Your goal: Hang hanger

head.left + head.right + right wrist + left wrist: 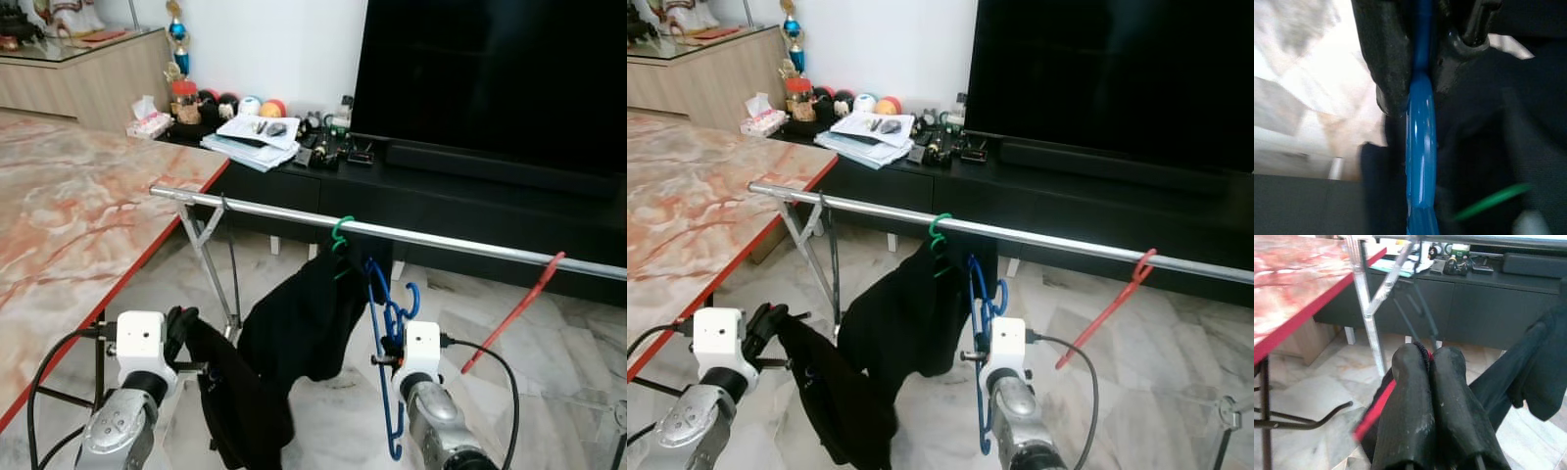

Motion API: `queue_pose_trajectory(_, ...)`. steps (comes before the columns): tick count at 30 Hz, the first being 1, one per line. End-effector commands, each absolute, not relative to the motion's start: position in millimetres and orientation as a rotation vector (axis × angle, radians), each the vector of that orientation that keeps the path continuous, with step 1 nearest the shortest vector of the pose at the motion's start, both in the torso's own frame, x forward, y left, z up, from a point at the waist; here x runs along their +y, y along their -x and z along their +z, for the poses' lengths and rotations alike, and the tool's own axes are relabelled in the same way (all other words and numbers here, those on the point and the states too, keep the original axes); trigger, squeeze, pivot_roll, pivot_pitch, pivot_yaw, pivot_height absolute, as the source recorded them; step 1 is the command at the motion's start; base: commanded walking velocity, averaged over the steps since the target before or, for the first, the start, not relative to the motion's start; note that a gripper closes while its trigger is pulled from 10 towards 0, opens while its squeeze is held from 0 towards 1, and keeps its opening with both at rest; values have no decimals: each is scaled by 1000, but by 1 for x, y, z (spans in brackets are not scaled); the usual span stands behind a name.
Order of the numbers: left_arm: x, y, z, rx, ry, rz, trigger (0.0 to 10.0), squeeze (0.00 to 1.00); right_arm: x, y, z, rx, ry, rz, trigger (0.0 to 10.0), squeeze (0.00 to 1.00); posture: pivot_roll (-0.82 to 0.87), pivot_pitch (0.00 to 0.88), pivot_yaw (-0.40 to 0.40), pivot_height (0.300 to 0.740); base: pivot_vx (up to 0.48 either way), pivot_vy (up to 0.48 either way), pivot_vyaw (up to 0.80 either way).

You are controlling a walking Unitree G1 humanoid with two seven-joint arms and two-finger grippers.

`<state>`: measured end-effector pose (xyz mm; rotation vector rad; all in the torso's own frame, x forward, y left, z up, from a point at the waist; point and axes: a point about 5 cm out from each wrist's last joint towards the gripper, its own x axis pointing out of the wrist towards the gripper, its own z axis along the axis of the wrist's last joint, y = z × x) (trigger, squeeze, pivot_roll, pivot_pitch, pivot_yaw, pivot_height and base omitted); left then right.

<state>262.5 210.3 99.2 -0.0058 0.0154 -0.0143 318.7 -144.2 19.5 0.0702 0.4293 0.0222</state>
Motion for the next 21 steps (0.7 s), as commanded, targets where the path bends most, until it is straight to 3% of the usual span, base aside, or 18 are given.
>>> queue_pose_trajectory(1,205,-263,104,-1,-5,-39,10000,0,-154,-321,21,445,-62,-40,10000,0,197,1,-27,740,0,0,0)
queue_pose_trajectory(10,204,-262,103,8,-13,-52,10000,0,-159,-331,32,433,-214,-227,10000,0,197,2,-28,740,0,0,0)
queue_pose_trajectory(21,203,-263,105,9,-33,-73,10000,0,-171,-348,50,476,-170,-268,10000,0,216,0,-20,740,0,0,0)
